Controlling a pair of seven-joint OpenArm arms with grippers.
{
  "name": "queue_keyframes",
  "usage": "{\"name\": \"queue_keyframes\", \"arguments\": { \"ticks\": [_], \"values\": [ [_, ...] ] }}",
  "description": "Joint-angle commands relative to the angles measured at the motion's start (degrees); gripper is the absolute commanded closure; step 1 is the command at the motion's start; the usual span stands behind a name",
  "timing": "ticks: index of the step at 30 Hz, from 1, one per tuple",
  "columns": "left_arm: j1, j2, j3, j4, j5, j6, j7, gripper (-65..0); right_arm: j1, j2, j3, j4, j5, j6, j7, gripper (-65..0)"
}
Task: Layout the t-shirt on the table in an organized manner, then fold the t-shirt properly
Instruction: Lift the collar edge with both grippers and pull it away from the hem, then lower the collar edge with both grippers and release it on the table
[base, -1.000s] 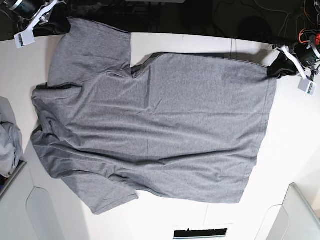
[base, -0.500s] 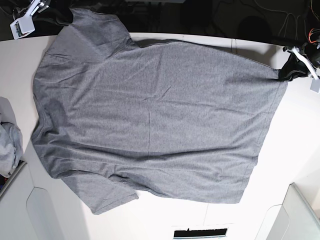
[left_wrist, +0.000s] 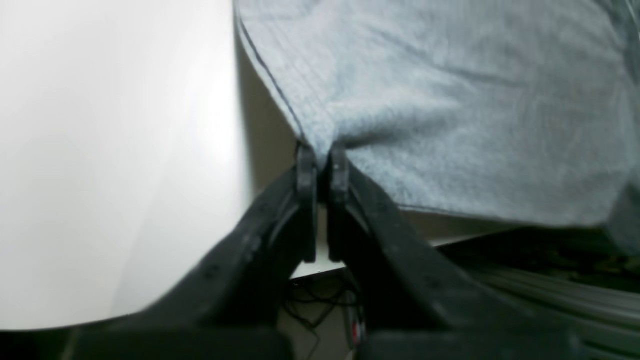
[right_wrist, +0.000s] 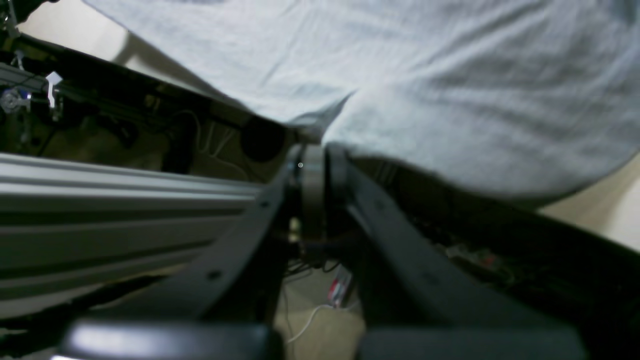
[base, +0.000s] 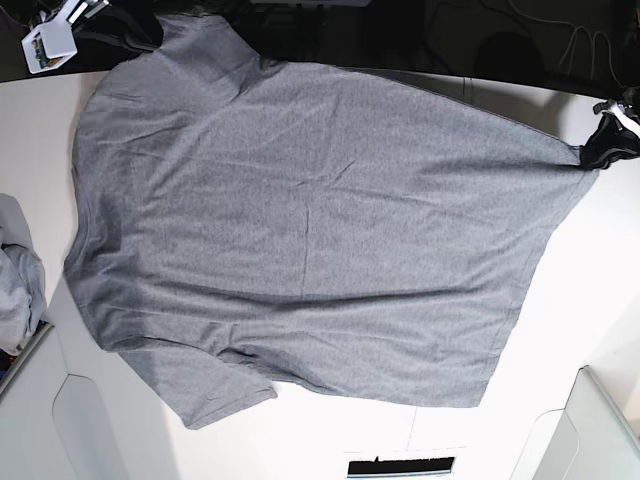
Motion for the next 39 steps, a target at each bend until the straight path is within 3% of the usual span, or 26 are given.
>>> {"name": "queue_keyframes", "arguments": {
  "ticks": [1,4,11,16,23,28,35,39],
  "values": [
    [0.0,-1.4,-0.4,0.9,-1.2,-0.7,-1.1,0.0,0.1,0.4,0.5,1.4,1.2,0.2,1.5,0.0],
    [-1.2,-1.4,1.9,0.9,0.3,-0.7,-2.1,0.0,3.1,0.4,0.4,1.3,-1.0,0.2,1.5,0.0],
    [-6.1,-1.4,7.8,0.8,13.0,0.4,-9.5,0.0,10.4,1.0,0.4,0.2,-7.2,-0.3,4.2,0.0],
    [-12.1,-1.7,8.9,-1.2,14.8,1.6,-11.2,0.0,17.5,2.6,0.4,-2.4,-10.9,-0.3,5.2,0.0],
    [-21.5,-2.8,18.8,-10.3,18.5,1.8,-15.1,0.0,28.7,4.9,0.4,-9.7,-12.7,-0.7,5.9,0.0],
    [-29.9,-2.8,26.6,-18.2,24.0,4.8,-17.9,0.0,38.4,6.4,0.4,-18.9,-12.7,-0.7,6.7,0.0],
    [-40.4,-2.4,33.9,-29.1,27.6,4.9,-22.1,0.0,49.9,6.6,0.2,-26.1,-13.2,-0.7,6.7,0.0],
    [-45.0,-2.5,36.8,-33.4,29.2,7.1,-22.6,0.0,54.2,6.6,0.2,-31.7,-13.5,-0.7,6.7,0.0]
  ]
}}
